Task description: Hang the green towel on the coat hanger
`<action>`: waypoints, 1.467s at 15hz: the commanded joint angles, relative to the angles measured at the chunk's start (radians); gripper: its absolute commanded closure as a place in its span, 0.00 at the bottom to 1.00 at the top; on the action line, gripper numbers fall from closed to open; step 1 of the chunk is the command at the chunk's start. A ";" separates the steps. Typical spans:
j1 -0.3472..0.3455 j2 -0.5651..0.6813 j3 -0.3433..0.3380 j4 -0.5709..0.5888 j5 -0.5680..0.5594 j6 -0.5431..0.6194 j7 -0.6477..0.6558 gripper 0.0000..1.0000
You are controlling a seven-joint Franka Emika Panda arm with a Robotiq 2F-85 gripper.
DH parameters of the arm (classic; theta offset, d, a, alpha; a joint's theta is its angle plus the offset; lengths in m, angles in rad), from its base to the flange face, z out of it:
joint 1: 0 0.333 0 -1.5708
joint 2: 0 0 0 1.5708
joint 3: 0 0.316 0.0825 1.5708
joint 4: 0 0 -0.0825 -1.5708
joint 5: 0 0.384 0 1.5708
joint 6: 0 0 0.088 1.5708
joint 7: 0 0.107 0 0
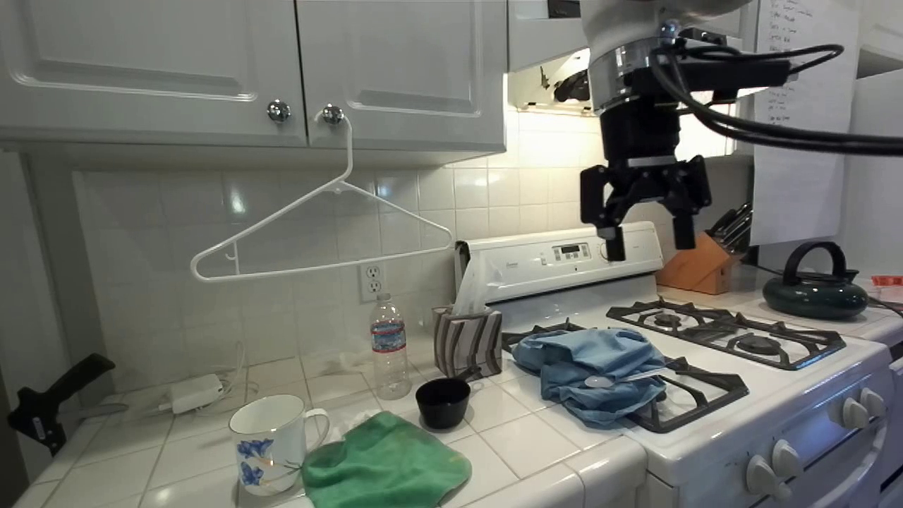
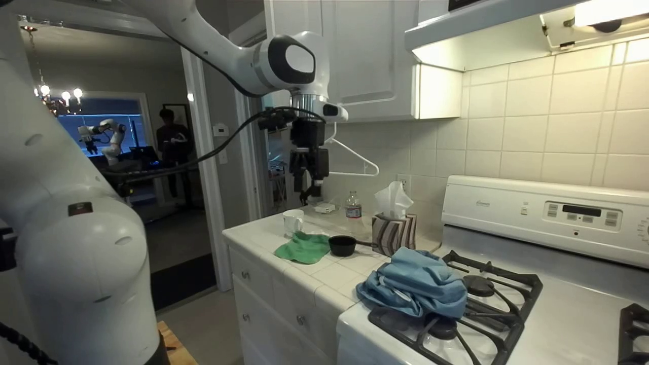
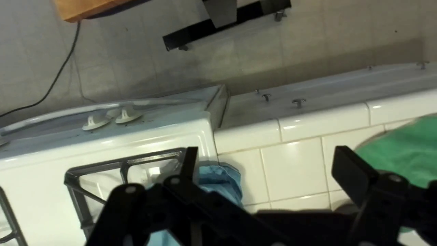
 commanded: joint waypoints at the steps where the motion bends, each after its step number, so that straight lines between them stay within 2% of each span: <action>1: 0.028 0.120 0.035 0.056 0.072 0.116 0.112 0.00; 5: 0.075 0.312 0.074 0.150 0.100 0.221 0.165 0.00; 8: 0.113 0.472 0.083 0.266 0.091 0.171 0.172 0.00; 9: 0.110 0.355 0.065 0.159 0.073 0.217 0.160 0.00; 12: 0.132 0.463 0.063 0.231 0.075 0.211 0.160 0.00; 16: 0.133 0.473 0.061 0.251 0.076 0.197 0.160 0.00; 22: 0.155 0.601 0.054 0.340 0.075 0.276 0.202 0.00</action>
